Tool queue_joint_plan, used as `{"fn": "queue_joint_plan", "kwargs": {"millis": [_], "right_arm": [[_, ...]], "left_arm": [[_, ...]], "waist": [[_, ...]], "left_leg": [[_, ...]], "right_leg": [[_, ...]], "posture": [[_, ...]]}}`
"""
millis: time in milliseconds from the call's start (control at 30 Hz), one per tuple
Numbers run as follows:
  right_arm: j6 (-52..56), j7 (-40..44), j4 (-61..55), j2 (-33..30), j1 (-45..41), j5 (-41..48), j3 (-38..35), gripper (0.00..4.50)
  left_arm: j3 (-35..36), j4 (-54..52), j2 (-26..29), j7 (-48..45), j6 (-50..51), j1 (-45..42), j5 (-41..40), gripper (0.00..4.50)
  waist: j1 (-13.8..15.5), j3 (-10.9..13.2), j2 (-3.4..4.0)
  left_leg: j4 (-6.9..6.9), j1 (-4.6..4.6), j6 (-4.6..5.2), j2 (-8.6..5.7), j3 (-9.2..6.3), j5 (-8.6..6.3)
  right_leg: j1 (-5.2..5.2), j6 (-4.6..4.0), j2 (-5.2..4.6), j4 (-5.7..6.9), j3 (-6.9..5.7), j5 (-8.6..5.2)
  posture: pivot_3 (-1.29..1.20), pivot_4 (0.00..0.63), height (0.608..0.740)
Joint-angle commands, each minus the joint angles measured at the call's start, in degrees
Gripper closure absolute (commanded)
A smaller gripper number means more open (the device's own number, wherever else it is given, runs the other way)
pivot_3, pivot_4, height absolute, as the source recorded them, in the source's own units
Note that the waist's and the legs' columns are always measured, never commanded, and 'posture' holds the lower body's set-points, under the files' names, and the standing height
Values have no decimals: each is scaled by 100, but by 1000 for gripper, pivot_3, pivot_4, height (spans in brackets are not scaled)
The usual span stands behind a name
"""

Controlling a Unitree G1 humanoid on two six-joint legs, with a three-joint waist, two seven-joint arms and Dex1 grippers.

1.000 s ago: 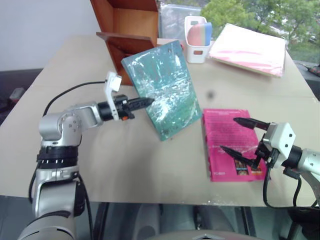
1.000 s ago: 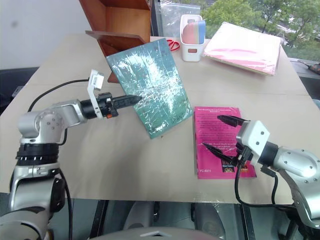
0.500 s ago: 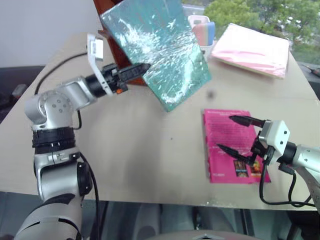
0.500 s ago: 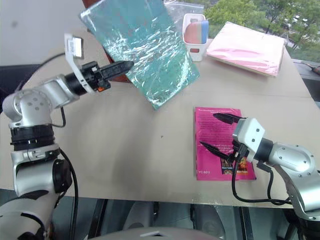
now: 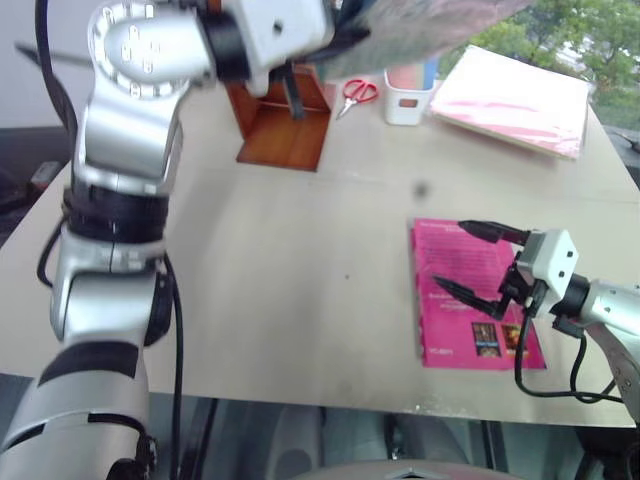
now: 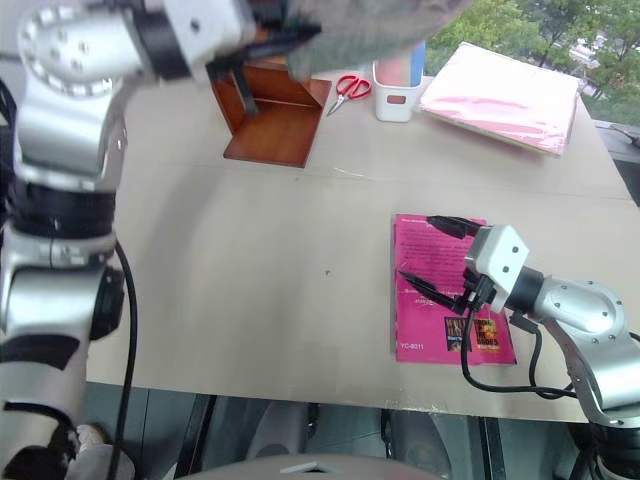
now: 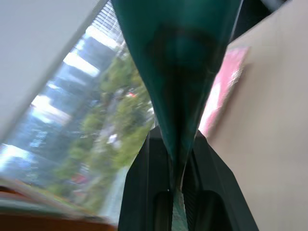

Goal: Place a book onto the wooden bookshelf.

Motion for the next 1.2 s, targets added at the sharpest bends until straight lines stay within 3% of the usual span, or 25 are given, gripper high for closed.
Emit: {"fn": "queue_joint_plan", "kwargs": {"millis": [33, 233, 400, 633, 967, 1000, 1067, 1200], "right_arm": [[-97, 11, -48, 7, -161, 17, -24, 0], [-113, -137, -18, 155, -363, 70, -55, 0], [-152, -285, 52, 309, -597, -36, 36, 0], [-143, -736, 88, 522, -1154, -280, -21, 0], [500, -1399, -348, 519, -1620, -200, -156, 0], [529, -1428, -362, 513, -1647, -189, -169, 0], [514, -1476, -385, 527, -1719, -166, -196, 0], [425, -1534, -373, 637, -1884, -54, -214, 0]], "left_arm": [[-68, 793, 119, -191, -832, -655, 506, 4402], [-1327, 3081, 610, 189, -1475, -1703, 2837, 4402], [-2118, 4812, 463, 1039, -1391, -2244, 4092, 4402], [-2545, 5965, 17, 1607, -1226, -2358, 4632, 4402], [-2368, 6248, -364, 1601, -1000, -2536, 4562, 4402], [-2357, 6253, -360, 1606, -988, -2534, 4561, 3613], [-2331, 6245, -335, 1675, -986, -2540, 4552, 2906], [-2109, 6122, -187, 1651, -1236, -2545, 4343, 1079]], "waist": [[-5, -3, 4], [-42, 6, 18], [-70, 12, 14], [-168, 15, 18], [-144, 15, 18], [-147, 15, 18], [-147, 16, 18], [-138, 20, 15]], "left_leg": [[2, 0, 1, -2, 5, 0], [5, 6, 0, -1, 7, 1], [-7, -20, -3, -1, 10, 3], [-6, -6, -11, -1, 16, 9], [-4, 6, -20, -1, 19, 17], [-4, 6, -20, -1, 20, 17], [-3, 6, -20, -1, 20, 18], [-5, 4, -21, -2, 20, 18]], "right_leg": [[1, 2, -3, 0, 5, 1], [-3, 2, 0, 10, 10, 1], [-32, 2, -2, 1, 13, 1], [-36, 2, -5, 34, 19, 1], [-41, 1, -4, 71, 25, -1], [-41, 1, -4, 72, 25, -1], [-42, 1, -4, 74, 25, -1], [-42, 1, -4, 69, 25, -1]], "posture": [[0, 150, 740], [0, 150, 740], [0, 150, 740], [0, 150, 740], [0, 150, 740], [0, 150, 740], [0, 150, 740], [0, 150, 740]]}}
